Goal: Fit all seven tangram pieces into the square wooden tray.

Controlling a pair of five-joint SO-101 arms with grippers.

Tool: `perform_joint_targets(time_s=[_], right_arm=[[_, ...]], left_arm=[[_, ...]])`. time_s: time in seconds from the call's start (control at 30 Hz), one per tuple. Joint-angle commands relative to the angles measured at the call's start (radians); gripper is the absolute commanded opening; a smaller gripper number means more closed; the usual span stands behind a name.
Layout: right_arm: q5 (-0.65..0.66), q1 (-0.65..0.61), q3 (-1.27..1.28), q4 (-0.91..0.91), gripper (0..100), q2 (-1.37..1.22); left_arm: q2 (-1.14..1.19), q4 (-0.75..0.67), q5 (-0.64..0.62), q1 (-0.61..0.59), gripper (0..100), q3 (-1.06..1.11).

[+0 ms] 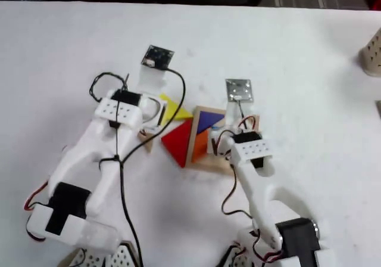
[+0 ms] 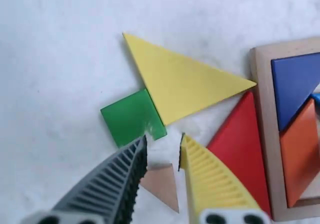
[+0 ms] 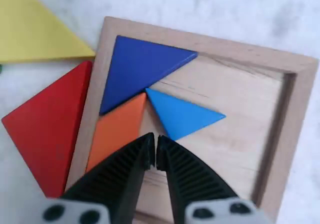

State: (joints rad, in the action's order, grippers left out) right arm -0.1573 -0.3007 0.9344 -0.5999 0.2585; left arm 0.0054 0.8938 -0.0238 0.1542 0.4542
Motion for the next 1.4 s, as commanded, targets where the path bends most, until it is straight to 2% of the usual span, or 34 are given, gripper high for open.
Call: perform_joint_targets(time_s=[0.0, 0.1, 0.27, 0.47, 0.73, 0.93, 1.13, 1.37], right_arm=[[0.006, -0.013, -0.021, 0.012, 1.6, 0.019], [0.006, -0.007, -0.051, 0.053, 1.6, -0.062], [0.008, 0.061, -0.16, 0.001, 1.6, -0.199], [0.006, 0.173, -0.187, -0.018, 1.6, -0.2], [0.006, 0.236, -0.216, -0.016, 1.6, -0.2], [0.002, 0.249, -0.21, -0.025, 1.6, -0.143], [-0.054, 0.206, -0.218, -0.015, 1.6, -0.044], [-0.051, 0.206, -0.288, 0.065, 1.6, -0.202]], left_arm=[[-0.01, -0.037, 0.006, -0.01, 14, -0.005], [-0.01, -0.037, 0.006, -0.01, 14, -0.005], [-0.01, -0.035, 0.006, -0.01, 14, -0.003], [-0.008, -0.035, 0.006, -0.01, 14, -0.002], [-0.008, -0.035, 0.006, -0.01, 14, -0.002], [-0.008, -0.037, 0.006, -0.01, 14, -0.002], [-0.008, -0.038, 0.006, -0.005, 14, -0.002], [-0.008, -0.038, 0.006, -0.007, 14, -0.002]])
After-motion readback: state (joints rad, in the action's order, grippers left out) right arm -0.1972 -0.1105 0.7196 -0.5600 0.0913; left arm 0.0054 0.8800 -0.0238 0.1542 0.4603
